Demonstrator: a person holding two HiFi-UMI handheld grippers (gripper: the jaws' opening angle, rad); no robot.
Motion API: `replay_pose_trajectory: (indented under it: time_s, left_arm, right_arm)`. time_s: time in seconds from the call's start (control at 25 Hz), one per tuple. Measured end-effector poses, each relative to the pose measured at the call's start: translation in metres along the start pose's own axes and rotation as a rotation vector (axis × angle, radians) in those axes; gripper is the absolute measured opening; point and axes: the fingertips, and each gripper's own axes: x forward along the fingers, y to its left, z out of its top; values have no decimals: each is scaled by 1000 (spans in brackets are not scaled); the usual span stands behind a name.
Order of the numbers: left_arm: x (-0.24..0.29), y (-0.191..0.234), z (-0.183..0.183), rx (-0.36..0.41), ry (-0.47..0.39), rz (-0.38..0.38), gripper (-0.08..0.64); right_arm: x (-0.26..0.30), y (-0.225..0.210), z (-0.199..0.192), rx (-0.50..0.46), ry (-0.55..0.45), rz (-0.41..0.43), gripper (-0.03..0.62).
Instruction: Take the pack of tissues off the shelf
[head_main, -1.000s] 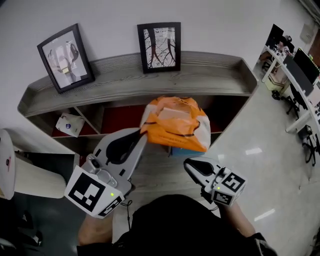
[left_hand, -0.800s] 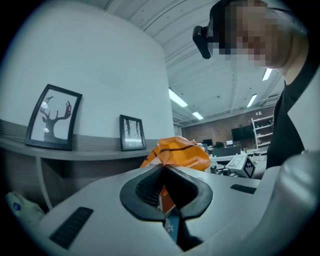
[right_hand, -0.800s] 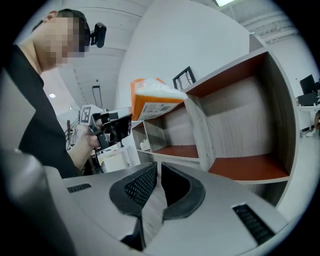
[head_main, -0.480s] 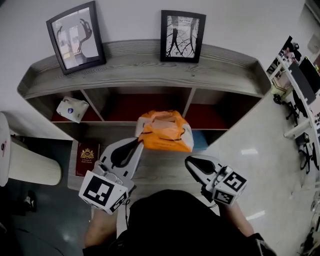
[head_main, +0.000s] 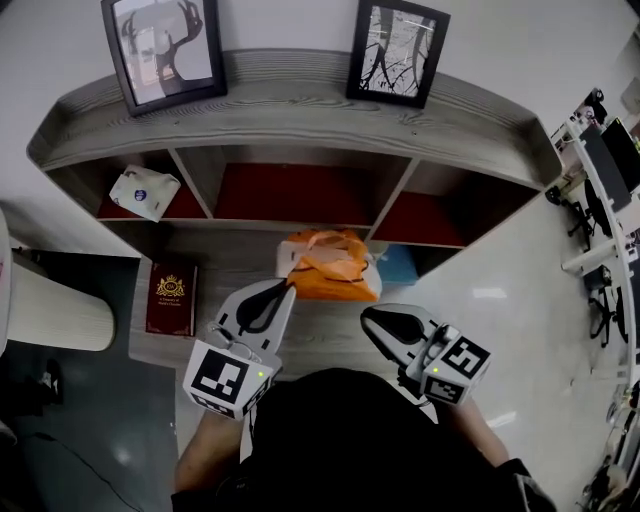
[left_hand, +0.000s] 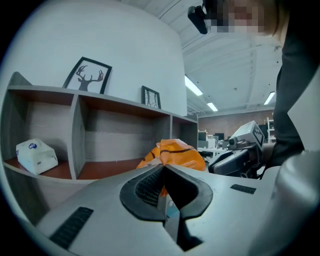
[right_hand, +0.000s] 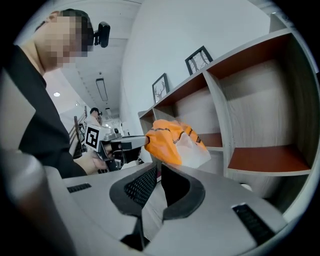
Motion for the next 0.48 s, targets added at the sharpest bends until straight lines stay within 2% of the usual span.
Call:
replay_pose_trajectory:
  time_s: [0.48]
  left_arm:
    - [13,-1,-81,-98,105,33,17]
  right_arm:
    - [5,11,-14,29,53,-11,17]
